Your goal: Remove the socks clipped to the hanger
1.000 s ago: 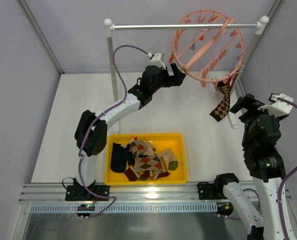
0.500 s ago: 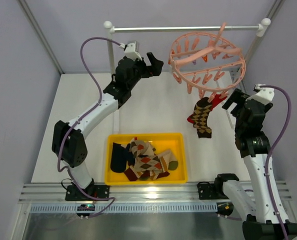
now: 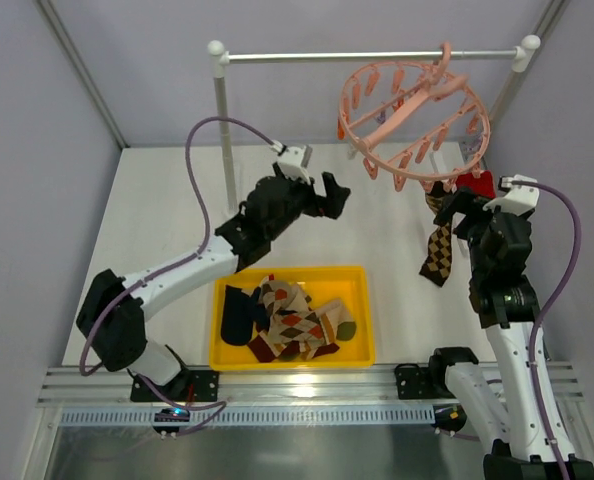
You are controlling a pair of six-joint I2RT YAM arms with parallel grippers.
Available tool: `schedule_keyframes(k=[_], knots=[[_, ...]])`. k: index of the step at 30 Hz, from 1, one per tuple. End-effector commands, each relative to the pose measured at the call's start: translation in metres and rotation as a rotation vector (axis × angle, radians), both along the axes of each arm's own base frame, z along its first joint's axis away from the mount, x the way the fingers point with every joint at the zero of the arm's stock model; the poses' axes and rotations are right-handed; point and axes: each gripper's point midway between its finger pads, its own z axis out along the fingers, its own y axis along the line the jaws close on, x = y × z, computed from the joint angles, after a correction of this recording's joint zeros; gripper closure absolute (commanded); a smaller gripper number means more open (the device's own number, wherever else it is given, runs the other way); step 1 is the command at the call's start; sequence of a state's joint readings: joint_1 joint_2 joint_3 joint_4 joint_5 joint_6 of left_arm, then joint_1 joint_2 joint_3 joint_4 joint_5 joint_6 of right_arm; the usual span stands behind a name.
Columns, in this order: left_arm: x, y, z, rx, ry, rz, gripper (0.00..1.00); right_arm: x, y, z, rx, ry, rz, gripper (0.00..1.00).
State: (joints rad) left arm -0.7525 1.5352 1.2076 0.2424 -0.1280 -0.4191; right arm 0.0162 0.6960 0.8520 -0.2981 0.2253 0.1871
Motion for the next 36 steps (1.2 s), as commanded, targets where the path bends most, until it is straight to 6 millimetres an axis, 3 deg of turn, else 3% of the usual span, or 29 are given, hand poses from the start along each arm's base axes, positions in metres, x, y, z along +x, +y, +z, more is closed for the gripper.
schedule_keyframes(k=[1,2,3,4,5,8,11,13,14,15,18,19,20,21,22,25,27,28,29,31,32,35,36], knots=[[-0.046,-0.040,0.027,-0.012,-0.165,-0.082,0.00,0.002,0.001,0.005,0.014,-0.039,0.005,0.00],[-0.067,-0.061,0.029,-0.030,-0.190,-0.134,0.00,0.000,0.000,0.008,0.025,-0.054,-0.005,0.00],[-0.075,-0.072,0.025,-0.024,-0.200,-0.160,0.00,-0.002,-0.003,0.010,0.027,-0.058,-0.023,0.00],[-0.079,-0.087,0.009,-0.008,-0.187,-0.185,0.00,-0.004,-0.004,0.015,0.032,-0.069,-0.032,0.00],[-0.092,-0.103,0.013,-0.033,-0.202,-0.222,0.00,-0.006,-0.006,0.019,0.036,-0.076,-0.043,0.00],[-0.104,-0.143,0.002,-0.059,-0.210,-0.287,0.00,-0.014,-0.009,0.035,0.043,-0.113,-0.062,0.00],[-0.103,-0.175,-0.016,-0.065,-0.207,-0.285,0.00,-0.025,-0.013,0.051,0.055,-0.154,-0.088,0.00],[-0.095,-0.186,-0.019,-0.085,-0.211,-0.249,0.00,-0.035,-0.014,0.062,0.069,-0.187,-0.096,0.00],[-0.090,-0.195,-0.039,-0.067,-0.188,-0.243,0.00,-0.039,-0.016,0.066,0.071,-0.198,-0.108,0.00],[-0.085,-0.202,-0.031,-0.090,-0.198,-0.231,0.00,-0.043,-0.016,0.069,0.075,-0.205,-0.108,0.00],[-0.074,-0.223,-0.043,-0.111,-0.211,-0.224,0.00,-0.057,-0.014,0.087,0.091,-0.265,-0.095,0.00],[-0.072,-0.227,-0.038,-0.147,-0.234,-0.215,0.00,-0.061,-0.013,0.090,0.092,-0.275,-0.089,0.00],[-0.068,-0.233,-0.053,-0.136,-0.242,-0.210,0.00,-0.063,-0.009,0.093,0.100,-0.282,-0.070,0.00],[-0.064,-0.236,-0.051,-0.150,-0.260,-0.200,0.00,-0.064,-0.008,0.095,0.102,-0.288,-0.061,0.01],[-0.060,-0.239,-0.038,-0.181,-0.286,-0.182,0.00,-0.066,-0.006,0.098,0.104,-0.299,-0.051,0.00],[-0.040,-0.245,-0.053,-0.164,-0.303,-0.101,0.00,-0.072,0.003,0.104,0.111,-0.328,0.001,0.00],[-0.028,-0.250,-0.038,-0.199,-0.328,-0.047,0.00,-0.076,0.011,0.107,0.117,-0.346,0.046,0.00],[-0.022,-0.255,-0.057,-0.174,-0.323,-0.038,0.00,-0.077,0.013,0.108,0.117,-0.348,0.061,0.00],[-0.015,-0.258,-0.041,-0.208,-0.343,-0.018,0.00,-0.079,0.016,0.110,0.115,-0.356,0.077,0.00],[-0.004,-0.262,-0.058,-0.191,-0.342,0.008,0.00,-0.082,0.021,0.112,0.110,-0.363,0.107,0.00],[0.002,-0.263,-0.046,-0.216,-0.359,0.022,0.01,-0.083,0.022,0.112,0.106,-0.365,0.115,0.00],[0.015,-0.263,-0.052,-0.229,-0.360,0.032,0.00,-0.085,0.024,0.111,0.087,-0.363,0.128,0.01],[0.018,-0.264,-0.045,-0.249,-0.369,0.031,0.00,-0.084,0.023,0.109,0.085,-0.358,0.125,0.00]])
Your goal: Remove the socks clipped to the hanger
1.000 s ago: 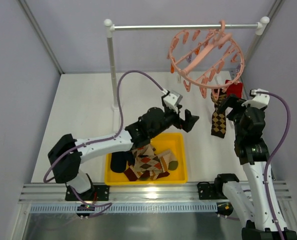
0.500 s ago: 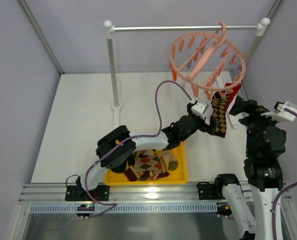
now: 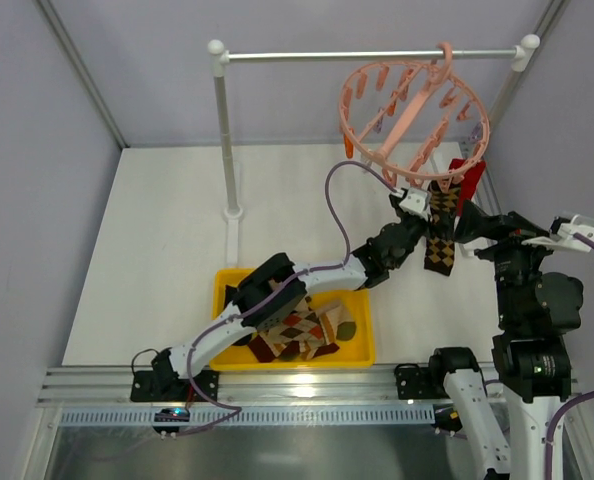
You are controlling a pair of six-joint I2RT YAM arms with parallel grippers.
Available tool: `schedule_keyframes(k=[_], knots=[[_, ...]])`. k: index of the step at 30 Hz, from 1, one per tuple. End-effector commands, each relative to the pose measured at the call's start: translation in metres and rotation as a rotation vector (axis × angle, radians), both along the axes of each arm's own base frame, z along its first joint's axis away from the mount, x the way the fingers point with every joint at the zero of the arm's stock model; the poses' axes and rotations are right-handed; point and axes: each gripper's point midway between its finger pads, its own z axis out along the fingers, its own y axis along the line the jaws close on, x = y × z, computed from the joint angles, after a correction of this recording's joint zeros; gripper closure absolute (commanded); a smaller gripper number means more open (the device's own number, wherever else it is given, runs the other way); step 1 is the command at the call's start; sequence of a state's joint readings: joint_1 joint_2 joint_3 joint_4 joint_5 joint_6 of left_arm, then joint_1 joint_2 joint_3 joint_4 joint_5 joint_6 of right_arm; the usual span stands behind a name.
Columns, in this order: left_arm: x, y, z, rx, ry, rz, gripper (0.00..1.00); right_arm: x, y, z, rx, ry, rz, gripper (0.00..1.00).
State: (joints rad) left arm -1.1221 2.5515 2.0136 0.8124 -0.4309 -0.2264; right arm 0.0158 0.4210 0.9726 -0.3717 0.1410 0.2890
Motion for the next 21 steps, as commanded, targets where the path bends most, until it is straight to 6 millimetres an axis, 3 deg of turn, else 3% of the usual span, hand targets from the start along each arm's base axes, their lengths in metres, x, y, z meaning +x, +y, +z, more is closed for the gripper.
schedule_keyframes(k=[1,2,3,11,17,20,21], knots=[[0.026,0.014,0.038,-0.111,-0.058,0.060,0.00,-0.004,0.005,0.008,-0.030,-0.023,0.031,0.00],[0.029,0.011,0.032,-0.101,-0.059,0.055,0.00,-0.004,0.005,0.007,-0.032,-0.022,0.032,0.00],[0.031,0.010,0.041,-0.120,-0.073,0.049,0.00,-0.003,0.007,0.007,-0.032,-0.023,0.038,0.01],[0.041,-0.003,0.042,-0.137,-0.115,-0.063,0.02,-0.001,0.012,0.005,-0.043,-0.019,0.066,0.00],[0.031,-0.012,0.043,-0.150,-0.127,-0.167,0.47,0.003,0.014,0.002,-0.045,-0.011,0.080,0.00],[0.028,-0.015,0.043,-0.149,-0.134,-0.187,0.63,0.004,0.014,0.001,-0.046,-0.007,0.080,0.00],[0.028,-0.015,0.042,-0.147,-0.136,-0.194,0.79,0.004,0.014,0.000,-0.047,-0.005,0.078,0.00]])
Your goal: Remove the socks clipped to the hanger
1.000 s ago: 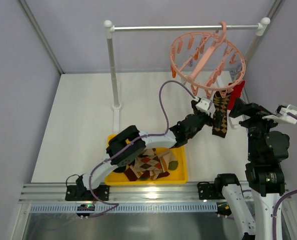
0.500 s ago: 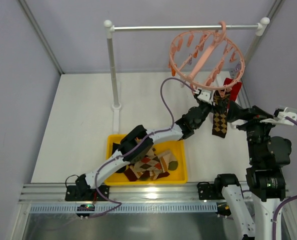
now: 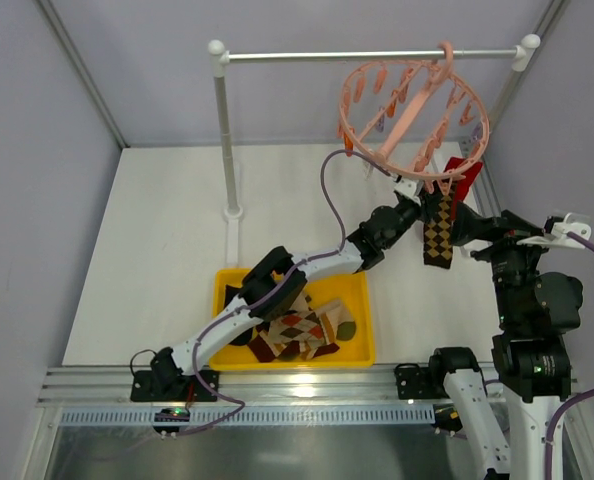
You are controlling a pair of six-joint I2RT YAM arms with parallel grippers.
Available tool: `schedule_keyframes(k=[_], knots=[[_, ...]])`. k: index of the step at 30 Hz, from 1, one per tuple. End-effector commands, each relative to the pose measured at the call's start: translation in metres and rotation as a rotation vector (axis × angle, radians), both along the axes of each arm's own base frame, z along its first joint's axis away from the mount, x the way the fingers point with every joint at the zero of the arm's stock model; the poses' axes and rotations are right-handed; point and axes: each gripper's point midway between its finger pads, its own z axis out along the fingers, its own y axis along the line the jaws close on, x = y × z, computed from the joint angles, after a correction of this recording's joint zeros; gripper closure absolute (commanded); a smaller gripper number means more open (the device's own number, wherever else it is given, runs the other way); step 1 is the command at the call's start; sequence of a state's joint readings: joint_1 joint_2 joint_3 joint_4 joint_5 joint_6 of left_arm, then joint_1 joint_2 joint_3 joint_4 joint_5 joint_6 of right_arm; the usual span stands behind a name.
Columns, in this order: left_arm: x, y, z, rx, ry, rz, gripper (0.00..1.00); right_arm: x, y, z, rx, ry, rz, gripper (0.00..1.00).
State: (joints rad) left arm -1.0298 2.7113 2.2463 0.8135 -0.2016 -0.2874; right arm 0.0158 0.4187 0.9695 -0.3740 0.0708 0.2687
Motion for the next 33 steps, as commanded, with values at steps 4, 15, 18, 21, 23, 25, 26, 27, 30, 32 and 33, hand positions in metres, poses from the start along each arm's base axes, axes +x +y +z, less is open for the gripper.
schedule_keyframes(k=[4,15,18,21,23,25,26,27,30,32,33], knots=[[-0.010,-0.002,0.038,-0.078,-0.072,-0.049,0.99,0.003,0.000,0.002,-0.023,-0.009,0.000,0.00],[-0.043,0.062,0.087,-0.043,-0.098,-0.023,1.00,0.026,0.014,-0.003,-0.045,0.057,0.083,0.00],[-0.047,0.073,0.077,0.020,-0.084,-0.022,1.00,0.035,0.021,-0.003,-0.042,0.077,0.121,0.00],[-0.054,0.090,0.076,0.047,-0.063,-0.013,1.00,0.036,0.028,-0.002,-0.046,0.084,0.156,0.00],[-0.059,0.104,0.092,0.033,-0.066,-0.002,1.00,0.035,0.033,-0.003,-0.047,0.085,0.185,0.00],[-0.064,0.114,0.083,0.059,-0.045,0.003,1.00,0.034,0.039,-0.003,-0.039,0.084,0.219,0.00],[-0.068,0.120,0.095,0.046,-0.050,0.001,1.00,0.034,0.040,-0.001,-0.033,0.070,0.228,0.00],[-0.070,0.124,0.088,0.063,-0.038,0.001,1.00,0.036,0.041,-0.006,-0.029,0.078,0.233,0.00],[-0.079,0.132,0.093,0.066,-0.033,-0.020,1.00,0.039,0.047,-0.008,-0.016,0.085,0.262,0.00],[-0.085,0.132,0.090,0.081,-0.018,-0.046,1.00,0.044,0.053,-0.014,0.006,0.112,0.299,0.00],[-0.088,0.134,0.093,0.080,-0.018,-0.056,1.00,0.047,0.056,-0.018,0.014,0.125,0.310,0.00]])
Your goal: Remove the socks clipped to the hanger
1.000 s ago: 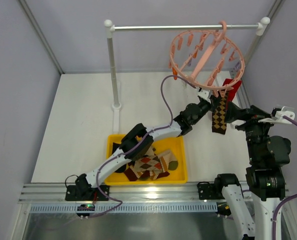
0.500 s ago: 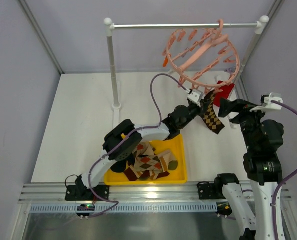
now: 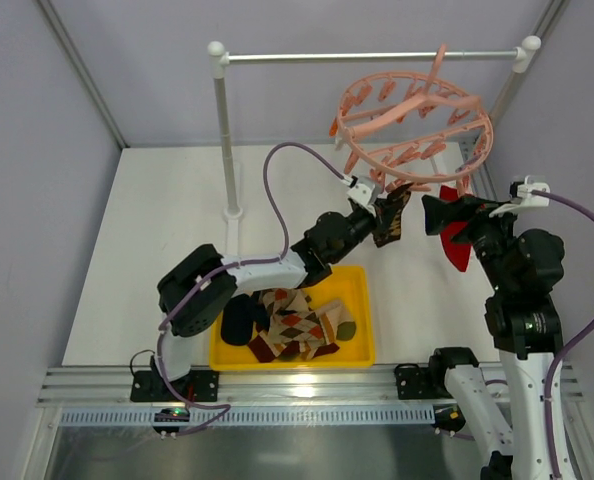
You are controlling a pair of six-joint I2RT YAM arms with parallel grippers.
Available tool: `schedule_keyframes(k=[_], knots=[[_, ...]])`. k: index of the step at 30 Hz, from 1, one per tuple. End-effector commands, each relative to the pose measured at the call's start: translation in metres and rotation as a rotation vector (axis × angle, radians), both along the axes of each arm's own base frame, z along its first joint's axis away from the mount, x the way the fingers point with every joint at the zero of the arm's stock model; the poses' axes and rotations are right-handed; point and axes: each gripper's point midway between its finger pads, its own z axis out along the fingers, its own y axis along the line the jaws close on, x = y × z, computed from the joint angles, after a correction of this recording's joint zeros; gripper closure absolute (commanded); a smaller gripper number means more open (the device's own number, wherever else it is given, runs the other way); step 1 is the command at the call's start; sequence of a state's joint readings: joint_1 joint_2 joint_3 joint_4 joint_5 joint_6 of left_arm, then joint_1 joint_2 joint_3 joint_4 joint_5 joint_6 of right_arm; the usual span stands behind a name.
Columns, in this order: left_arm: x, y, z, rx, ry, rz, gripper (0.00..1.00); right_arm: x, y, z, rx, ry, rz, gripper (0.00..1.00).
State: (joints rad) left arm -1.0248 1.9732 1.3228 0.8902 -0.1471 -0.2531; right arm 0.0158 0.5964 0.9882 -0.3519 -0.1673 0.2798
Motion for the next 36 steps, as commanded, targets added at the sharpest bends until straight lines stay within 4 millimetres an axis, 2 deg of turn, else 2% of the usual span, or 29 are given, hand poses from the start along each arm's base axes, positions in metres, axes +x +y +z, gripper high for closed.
schedule_keyframes(k=[1,6,10,15,22,36], knots=[[-0.015,0.009,0.029,-0.033,-0.027,-0.057,1.00,0.010,0.015,0.004,0.047,-0.003,0.078,0.00],[-0.042,0.005,0.027,-0.032,0.011,-0.197,1.00,0.020,0.021,-0.025,0.067,0.040,0.112,0.00],[-0.061,0.001,0.029,-0.010,0.059,-0.296,1.00,0.018,0.027,-0.036,0.081,0.040,0.143,0.00],[-0.073,0.000,0.027,0.013,0.102,-0.353,1.00,0.017,0.030,-0.039,0.084,0.029,0.164,0.00],[-0.085,-0.002,0.027,0.016,0.155,-0.414,1.00,0.028,0.032,-0.038,0.078,0.019,0.175,0.00],[-0.093,-0.001,0.030,0.011,0.174,-0.457,1.00,0.071,0.035,-0.036,0.057,0.036,0.181,0.05]])
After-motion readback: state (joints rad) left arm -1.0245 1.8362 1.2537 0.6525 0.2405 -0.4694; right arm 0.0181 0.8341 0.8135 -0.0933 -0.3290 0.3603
